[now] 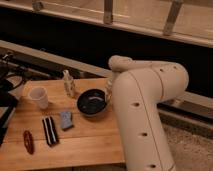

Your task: Drag the ceramic bowl in a circle

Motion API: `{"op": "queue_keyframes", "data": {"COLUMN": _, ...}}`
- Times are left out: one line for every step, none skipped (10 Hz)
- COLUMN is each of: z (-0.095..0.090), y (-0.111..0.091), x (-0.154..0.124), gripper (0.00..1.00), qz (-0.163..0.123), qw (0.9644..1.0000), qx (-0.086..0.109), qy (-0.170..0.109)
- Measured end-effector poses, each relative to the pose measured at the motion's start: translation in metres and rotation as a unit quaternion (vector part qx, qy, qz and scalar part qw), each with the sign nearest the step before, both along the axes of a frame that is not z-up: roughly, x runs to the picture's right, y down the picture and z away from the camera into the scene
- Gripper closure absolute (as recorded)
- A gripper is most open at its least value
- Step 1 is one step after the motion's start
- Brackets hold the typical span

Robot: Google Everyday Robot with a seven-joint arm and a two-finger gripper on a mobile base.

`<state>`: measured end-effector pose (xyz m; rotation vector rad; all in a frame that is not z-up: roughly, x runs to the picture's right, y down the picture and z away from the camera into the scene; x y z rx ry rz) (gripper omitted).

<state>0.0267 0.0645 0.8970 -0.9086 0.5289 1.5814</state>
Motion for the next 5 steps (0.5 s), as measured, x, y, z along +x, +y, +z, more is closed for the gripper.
{"op": "queue_keyframes", "data": {"z": 0.0, "y": -0.007, "x": 0.003, "gripper": 1.0, "qz": 0.007, "qw": 0.9999, "qx": 0.007, "qy": 0.009}}
{"op": "queue_keyframes", "data": {"z": -0.001, "y": -0.023, "x": 0.014, "gripper": 1.0, "qz": 0.027, "qw": 0.9987, "qx": 0.027, "qy": 0.032}}
{"op": "queue_keyframes", "data": {"z": -0.004, "y": -0.029, "x": 0.024, "gripper": 1.0, "qz": 0.041, "qw": 0.9973, "qx": 0.035, "qy": 0.049}}
{"op": "queue_keyframes", "data": {"z": -0.006, "y": -0.033, "x": 0.038, "gripper": 1.0, "qz": 0.057, "qw": 0.9953, "qx": 0.039, "qy": 0.067}}
{"op": "queue_keyframes", "data": {"z": -0.009, "y": -0.036, "x": 0.068, "gripper": 1.0, "qz": 0.088, "qw": 0.9901, "qx": 0.043, "qy": 0.101}}
